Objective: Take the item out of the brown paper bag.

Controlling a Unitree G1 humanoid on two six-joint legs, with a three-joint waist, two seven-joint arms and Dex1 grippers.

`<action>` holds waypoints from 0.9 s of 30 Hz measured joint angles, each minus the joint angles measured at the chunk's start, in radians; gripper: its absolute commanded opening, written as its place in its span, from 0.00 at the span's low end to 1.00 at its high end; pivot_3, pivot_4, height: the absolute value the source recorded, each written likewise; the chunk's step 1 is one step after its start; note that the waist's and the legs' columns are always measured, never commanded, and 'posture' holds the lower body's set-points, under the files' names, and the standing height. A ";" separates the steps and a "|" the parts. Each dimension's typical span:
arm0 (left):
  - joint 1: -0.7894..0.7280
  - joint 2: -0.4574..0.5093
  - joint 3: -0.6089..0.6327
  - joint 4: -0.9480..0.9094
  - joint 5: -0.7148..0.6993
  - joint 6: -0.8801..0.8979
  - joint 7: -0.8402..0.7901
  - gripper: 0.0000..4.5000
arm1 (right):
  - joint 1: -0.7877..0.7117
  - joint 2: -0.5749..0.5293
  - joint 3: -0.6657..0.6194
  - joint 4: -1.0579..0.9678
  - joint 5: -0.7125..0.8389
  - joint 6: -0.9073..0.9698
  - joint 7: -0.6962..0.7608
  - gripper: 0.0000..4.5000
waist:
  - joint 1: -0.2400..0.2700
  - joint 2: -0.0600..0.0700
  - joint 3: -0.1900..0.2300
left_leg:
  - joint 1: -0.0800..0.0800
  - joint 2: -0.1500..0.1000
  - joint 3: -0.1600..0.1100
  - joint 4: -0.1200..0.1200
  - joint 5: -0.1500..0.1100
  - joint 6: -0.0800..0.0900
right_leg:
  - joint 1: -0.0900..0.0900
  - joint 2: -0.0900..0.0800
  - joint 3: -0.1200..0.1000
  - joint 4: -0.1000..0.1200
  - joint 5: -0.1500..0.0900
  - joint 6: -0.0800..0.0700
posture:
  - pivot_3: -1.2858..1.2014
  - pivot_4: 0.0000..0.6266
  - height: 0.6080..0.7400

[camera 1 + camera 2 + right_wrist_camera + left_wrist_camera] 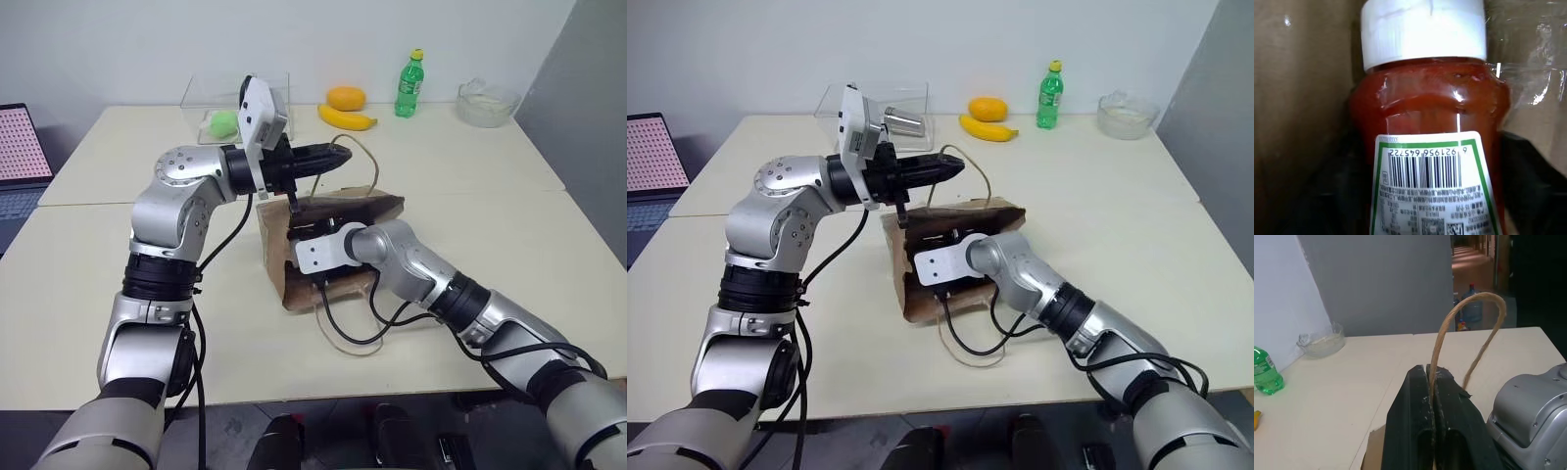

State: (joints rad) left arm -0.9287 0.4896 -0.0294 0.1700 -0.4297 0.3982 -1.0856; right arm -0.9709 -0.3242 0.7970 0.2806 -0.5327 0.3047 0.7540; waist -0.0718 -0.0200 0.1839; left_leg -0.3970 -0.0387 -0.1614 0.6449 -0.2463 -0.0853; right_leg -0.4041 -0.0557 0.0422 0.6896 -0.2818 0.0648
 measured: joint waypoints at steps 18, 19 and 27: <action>-0.021 0.013 0.001 0.160 0.059 -0.123 0.005 0.00 | 0.108 -0.090 -0.228 -0.321 0.168 -0.014 0.214 0.69 | -0.002 0.000 0.000 | -0.003 0.000 -0.001 -0.001 0.000 0.000 | -0.002 0.000 -0.001 -0.003 0.000 0.000 | 0.52 0.24 1.00; -0.022 0.012 0.000 0.162 0.059 -0.126 0.005 0.00 | 0.112 -0.089 -0.250 -0.336 0.204 -0.006 0.232 0.69 | -0.002 0.000 0.000 | -0.003 0.000 -0.001 -0.001 0.000 0.000 | -0.002 0.000 -0.001 -0.003 0.000 0.000 | 0.52 0.24 1.00; -0.034 0.009 0.000 0.196 0.074 -0.145 0.006 0.00 | 0.127 -0.091 -0.377 -0.433 0.443 0.033 0.338 0.69 | -0.003 0.000 0.000 | -0.003 0.000 -0.001 -0.001 0.000 0.000 | -0.002 0.000 -0.001 -0.003 0.000 0.000 | 0.52 0.24 1.00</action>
State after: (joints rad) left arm -0.9623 0.4990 -0.0290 0.3663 -0.3561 0.2534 -1.0800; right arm -0.8436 -0.4149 0.4200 -0.1523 -0.0898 0.3379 1.0920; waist -0.0748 -0.0199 0.1841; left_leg -0.3999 -0.0388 -0.1622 0.6443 -0.2463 -0.0853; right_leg -0.4057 -0.0558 0.0416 0.6869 -0.2818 0.0648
